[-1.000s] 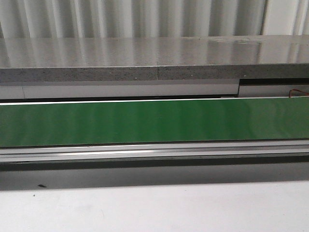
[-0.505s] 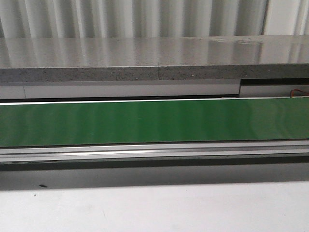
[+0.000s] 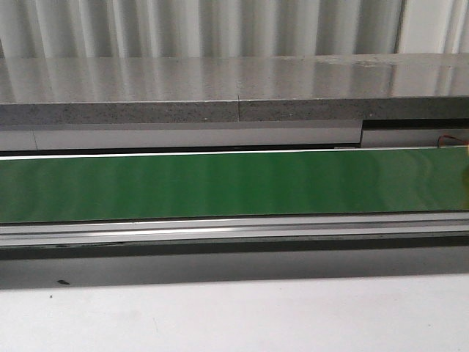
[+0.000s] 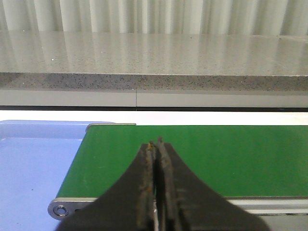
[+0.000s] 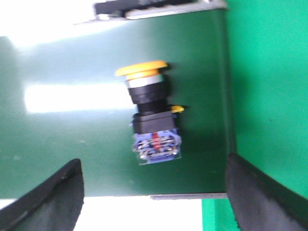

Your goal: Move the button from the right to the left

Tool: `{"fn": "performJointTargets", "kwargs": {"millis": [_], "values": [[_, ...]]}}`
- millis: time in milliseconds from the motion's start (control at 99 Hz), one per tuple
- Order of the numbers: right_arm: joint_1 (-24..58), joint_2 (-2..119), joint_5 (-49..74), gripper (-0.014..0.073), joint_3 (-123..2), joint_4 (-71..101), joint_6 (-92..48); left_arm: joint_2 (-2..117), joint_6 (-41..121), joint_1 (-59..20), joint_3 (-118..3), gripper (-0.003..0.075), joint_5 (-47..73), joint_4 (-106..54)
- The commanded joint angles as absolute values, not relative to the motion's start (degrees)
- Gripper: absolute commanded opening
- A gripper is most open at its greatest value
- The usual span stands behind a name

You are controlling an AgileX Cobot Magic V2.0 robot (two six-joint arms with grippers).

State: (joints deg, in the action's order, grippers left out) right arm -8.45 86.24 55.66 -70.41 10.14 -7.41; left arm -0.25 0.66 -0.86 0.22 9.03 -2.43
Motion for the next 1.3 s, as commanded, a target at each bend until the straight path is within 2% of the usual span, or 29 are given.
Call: {"fn": "performJointTargets", "kwargs": {"millis": [0,101,293,414,989,1292], "values": [[-5.9,80.6,51.8,0.054,-69.6,10.9,-13.2,-2.1,0.0,-1.2,2.4,-0.0021,4.7,-2.5],[-3.3,76.7,48.3,0.0415,-65.5,10.8,-15.6,-2.1,0.0,-1.2,2.4,-0.0021,4.7,-2.5],[-1.4,68.9,44.4,0.0069,-57.0,10.9,-15.6,-2.1,0.0,-1.2,2.4,-0.002,4.7,-2.5],[-1.4,63.5,43.0,-0.0075,-52.4,10.9,-15.6,-2.1,0.0,-1.2,2.4,-0.0021,4.7,-2.5],[-1.4,30.9,36.1,-0.0068,-34.2,11.2,-15.6,-2.1,0.0,-1.2,2.4,-0.002,4.7,-2.5],[-1.4,12.0,37.2,-0.0068,-28.8,11.2,-15.6,-2.1,0.0,-1.2,2.4,-0.0021,4.7,-2.5]]}}
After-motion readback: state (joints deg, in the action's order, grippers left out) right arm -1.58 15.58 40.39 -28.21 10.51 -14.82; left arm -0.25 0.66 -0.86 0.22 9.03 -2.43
